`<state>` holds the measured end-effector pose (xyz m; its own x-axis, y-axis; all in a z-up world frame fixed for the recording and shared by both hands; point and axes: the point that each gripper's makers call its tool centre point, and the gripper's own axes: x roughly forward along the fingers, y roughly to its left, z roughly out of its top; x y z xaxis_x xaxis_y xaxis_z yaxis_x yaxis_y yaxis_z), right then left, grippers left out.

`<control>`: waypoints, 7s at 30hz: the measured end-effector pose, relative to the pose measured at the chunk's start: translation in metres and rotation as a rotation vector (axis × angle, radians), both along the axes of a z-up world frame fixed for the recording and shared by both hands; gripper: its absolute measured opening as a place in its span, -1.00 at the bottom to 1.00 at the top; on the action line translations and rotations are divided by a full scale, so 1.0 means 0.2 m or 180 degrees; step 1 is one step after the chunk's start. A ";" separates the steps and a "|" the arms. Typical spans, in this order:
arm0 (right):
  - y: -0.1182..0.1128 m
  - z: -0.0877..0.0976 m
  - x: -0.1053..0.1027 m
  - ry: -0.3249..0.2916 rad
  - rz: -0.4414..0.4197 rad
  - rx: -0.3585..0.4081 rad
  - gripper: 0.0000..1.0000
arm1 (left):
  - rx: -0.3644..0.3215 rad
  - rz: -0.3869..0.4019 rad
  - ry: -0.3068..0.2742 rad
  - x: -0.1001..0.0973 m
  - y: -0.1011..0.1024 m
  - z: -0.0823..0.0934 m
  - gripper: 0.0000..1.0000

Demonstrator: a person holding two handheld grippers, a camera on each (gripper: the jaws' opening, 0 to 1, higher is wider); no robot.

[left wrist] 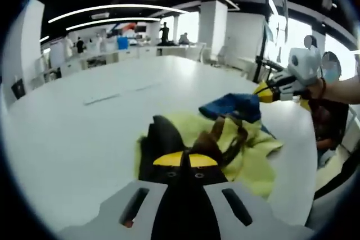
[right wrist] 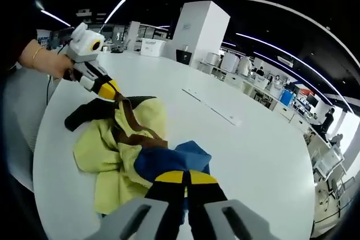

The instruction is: Fold the garment on the visible template until the final outline fits inside the template.

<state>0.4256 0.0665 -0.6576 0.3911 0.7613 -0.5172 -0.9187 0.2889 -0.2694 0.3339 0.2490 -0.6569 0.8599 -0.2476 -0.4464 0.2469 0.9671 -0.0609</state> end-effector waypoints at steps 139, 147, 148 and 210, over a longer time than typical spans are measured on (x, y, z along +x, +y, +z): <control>-0.02 -0.24 0.58 0.1668 -0.1668 -0.0015 -0.28 | 0.0116 0.0172 0.0683 0.53 0.41 -0.22 -0.26; -0.04 -0.29 0.54 0.1733 -0.1710 -0.0077 -0.40 | 0.0283 0.0132 0.0833 0.48 0.41 -0.25 -0.48; -0.04 -0.30 0.53 0.1741 -0.1719 -0.0092 -0.41 | 0.0222 0.0171 0.0868 0.48 0.41 -0.26 -0.51; -0.39 -0.34 0.70 0.1422 -0.2089 -0.0668 -1.00 | 0.0342 0.0053 0.1196 0.43 0.77 -0.24 -1.00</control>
